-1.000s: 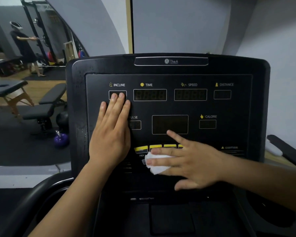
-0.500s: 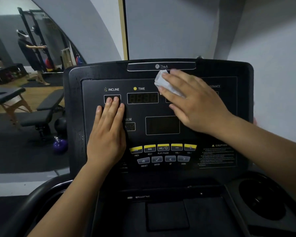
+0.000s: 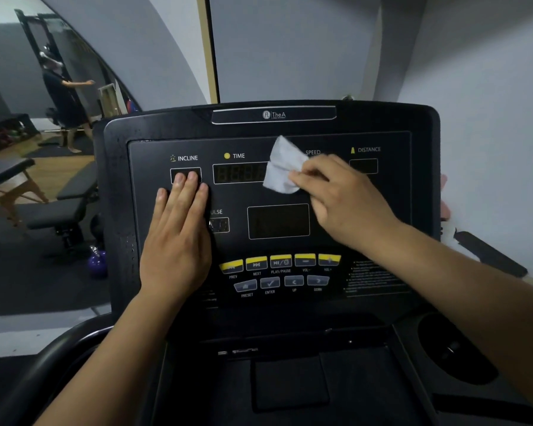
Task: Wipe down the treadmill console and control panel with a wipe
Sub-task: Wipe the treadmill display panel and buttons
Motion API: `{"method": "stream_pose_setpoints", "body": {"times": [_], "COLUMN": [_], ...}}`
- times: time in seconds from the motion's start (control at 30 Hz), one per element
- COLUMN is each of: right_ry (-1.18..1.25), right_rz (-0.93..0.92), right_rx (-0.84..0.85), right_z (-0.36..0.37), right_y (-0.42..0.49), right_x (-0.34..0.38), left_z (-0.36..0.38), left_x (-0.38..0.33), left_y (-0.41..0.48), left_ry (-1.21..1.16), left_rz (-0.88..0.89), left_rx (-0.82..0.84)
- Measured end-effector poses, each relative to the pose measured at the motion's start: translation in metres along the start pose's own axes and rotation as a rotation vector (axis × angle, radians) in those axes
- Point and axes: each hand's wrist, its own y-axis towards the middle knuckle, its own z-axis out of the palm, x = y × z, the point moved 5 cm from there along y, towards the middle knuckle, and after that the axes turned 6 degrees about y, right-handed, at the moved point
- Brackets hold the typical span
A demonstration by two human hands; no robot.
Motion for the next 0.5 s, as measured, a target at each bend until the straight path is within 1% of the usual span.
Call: {"method": "stream_pose_setpoints", "body": {"times": [0.07, 0.27, 0.33, 0.43, 0.5], "right_ry": [0.055, 0.251, 0.268, 0.272, 0.233], "right_rz": [0.028, 0.077, 0.113, 0.181, 0.191], "right_rx": [0.038, 0.243, 0.296, 0.281, 0.221], "right_z": [0.006, 0.029, 0.035, 0.035, 0.024], "right_y": [-0.025, -0.104, -0.117, -0.112, -0.089], "right_x": [0.009, 0.039, 0.044, 0.033, 0.019], "left_z": [0.001, 0.001, 0.001, -0.001, -0.003], "left_x": [-0.001, -0.003, -0.002, -0.002, -0.006], "left_y": [0.0, -0.001, -0.001, 0.0, 0.001], "left_ry": [0.003, -0.014, -0.027, -0.038, -0.04], "left_rz": [-0.007, -0.039, -0.037, -0.044, -0.045], "left_rx": [-0.004, 0.002, 0.001, -0.005, -0.002]}}
